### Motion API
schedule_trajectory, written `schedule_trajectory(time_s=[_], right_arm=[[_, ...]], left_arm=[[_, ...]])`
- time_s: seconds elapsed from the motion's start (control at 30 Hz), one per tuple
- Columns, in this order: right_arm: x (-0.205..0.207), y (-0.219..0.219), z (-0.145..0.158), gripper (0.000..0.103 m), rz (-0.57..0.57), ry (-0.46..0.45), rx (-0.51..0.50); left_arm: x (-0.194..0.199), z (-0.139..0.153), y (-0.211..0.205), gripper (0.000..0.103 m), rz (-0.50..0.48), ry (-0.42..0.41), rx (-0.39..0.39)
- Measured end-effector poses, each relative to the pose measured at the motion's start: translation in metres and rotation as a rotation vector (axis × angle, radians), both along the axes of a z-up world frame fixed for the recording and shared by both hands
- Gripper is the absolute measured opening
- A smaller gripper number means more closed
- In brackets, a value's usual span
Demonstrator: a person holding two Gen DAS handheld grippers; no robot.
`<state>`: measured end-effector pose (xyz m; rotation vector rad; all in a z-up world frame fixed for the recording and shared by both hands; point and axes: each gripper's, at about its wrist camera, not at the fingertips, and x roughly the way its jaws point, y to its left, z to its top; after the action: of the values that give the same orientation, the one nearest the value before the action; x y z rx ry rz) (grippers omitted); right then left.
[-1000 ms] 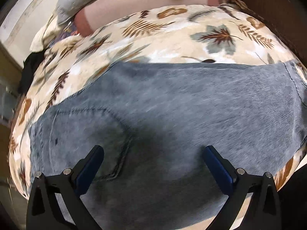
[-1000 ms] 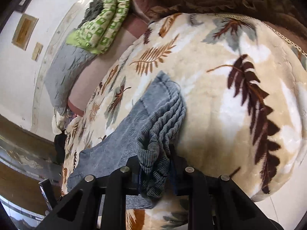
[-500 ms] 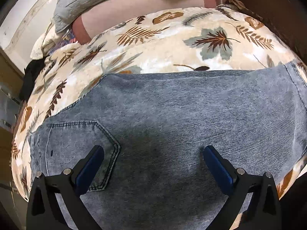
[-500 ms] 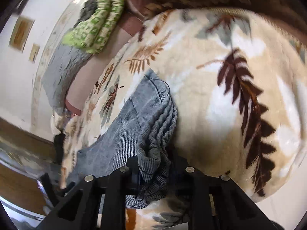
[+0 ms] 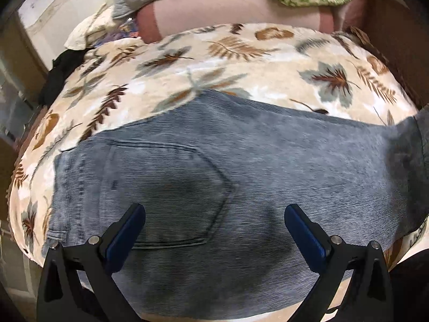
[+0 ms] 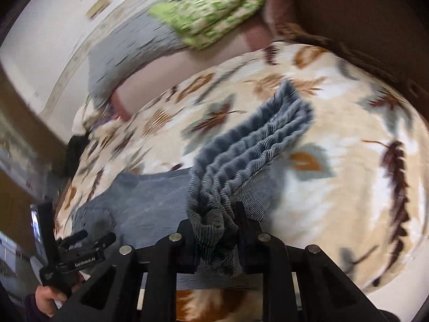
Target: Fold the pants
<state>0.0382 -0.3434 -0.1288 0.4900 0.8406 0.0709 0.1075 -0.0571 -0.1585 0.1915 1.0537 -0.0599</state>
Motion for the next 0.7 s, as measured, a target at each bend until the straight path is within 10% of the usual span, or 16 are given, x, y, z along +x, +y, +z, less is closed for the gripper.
schedule_trajectory(time_s=[0.3, 0.43, 0.7], right_arm=[[0.024, 0.095, -0.023, 0.027, 0.205, 0.083, 0.041], [0.025, 0.121, -0.049, 0.056, 0.301, 0.18, 0.148], [-0.006, 0.077, -0.029, 0.066, 0.341, -0.024, 0.286]], left_arm=[[-0.005, 0.021, 0.06, 0.103, 0.113, -0.068, -0.021], [-0.003, 0.02, 0.073, 0.103, 0.141, -0.063, -0.026], [-0.008, 0.022, 0.053, 0.103, 0.082, -0.074, -0.03]])
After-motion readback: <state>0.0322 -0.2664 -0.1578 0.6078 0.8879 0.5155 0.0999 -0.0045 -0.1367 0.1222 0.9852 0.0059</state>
